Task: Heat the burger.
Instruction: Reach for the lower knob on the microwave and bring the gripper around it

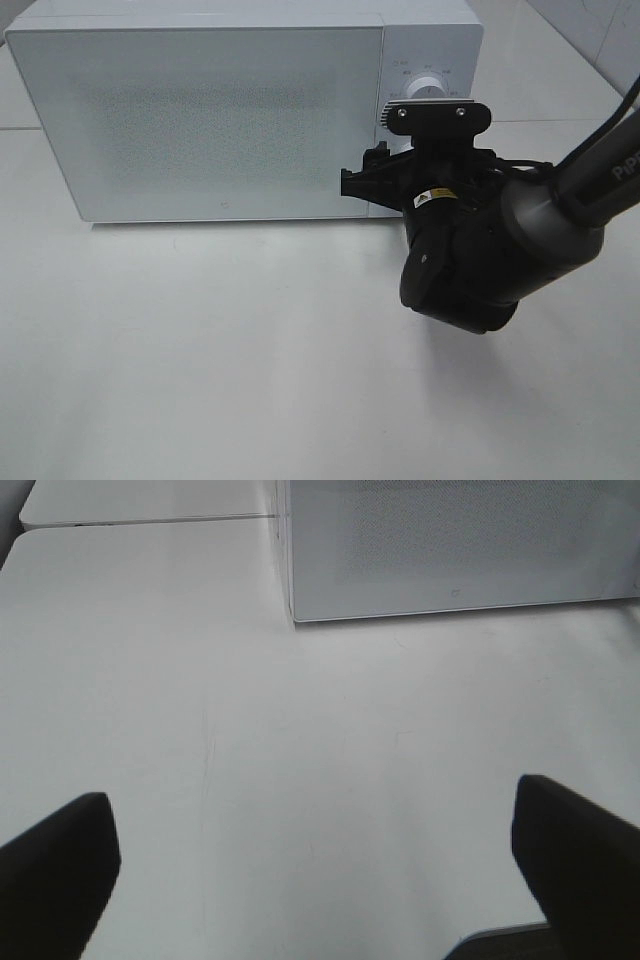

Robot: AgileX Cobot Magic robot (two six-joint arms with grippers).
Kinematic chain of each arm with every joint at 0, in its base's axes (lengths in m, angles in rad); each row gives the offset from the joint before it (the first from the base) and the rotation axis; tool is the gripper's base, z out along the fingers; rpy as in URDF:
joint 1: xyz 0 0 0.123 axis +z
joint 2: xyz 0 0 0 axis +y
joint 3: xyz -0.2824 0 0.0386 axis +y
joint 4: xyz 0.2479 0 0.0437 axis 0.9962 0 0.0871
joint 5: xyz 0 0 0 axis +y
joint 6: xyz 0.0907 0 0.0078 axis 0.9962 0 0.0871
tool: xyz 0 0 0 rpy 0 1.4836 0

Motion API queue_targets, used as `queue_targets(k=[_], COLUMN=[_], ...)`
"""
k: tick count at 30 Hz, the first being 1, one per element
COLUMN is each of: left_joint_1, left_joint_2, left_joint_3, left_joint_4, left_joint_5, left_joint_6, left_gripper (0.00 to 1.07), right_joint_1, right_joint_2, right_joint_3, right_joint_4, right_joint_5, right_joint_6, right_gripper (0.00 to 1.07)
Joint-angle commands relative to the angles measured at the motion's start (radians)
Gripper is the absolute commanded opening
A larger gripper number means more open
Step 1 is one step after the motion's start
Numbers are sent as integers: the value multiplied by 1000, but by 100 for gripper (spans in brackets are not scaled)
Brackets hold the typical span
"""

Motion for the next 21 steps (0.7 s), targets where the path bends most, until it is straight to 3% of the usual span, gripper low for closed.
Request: queue_targets(k=[1,12,21], left_joint_1=[4,4,4], left_joint_2=[-17,-17,-17], left_joint_3=[4,4,4], left_joint_4=[-7,-7,-7], left_joint_5=[-13,-13,-13], left_joint_6=[1,1,1], left_gripper=[100,100,100], right_joint_1=[-4,-27,-11], right_joint_2=[8,20,19], right_joint_3=[-25,-55,-52], right_joint_4=[-10,-5,68], right_joint_5=[-189,-191,-190], right_joint_6=[-5,-15,-18], right_gripper=[75,75,75])
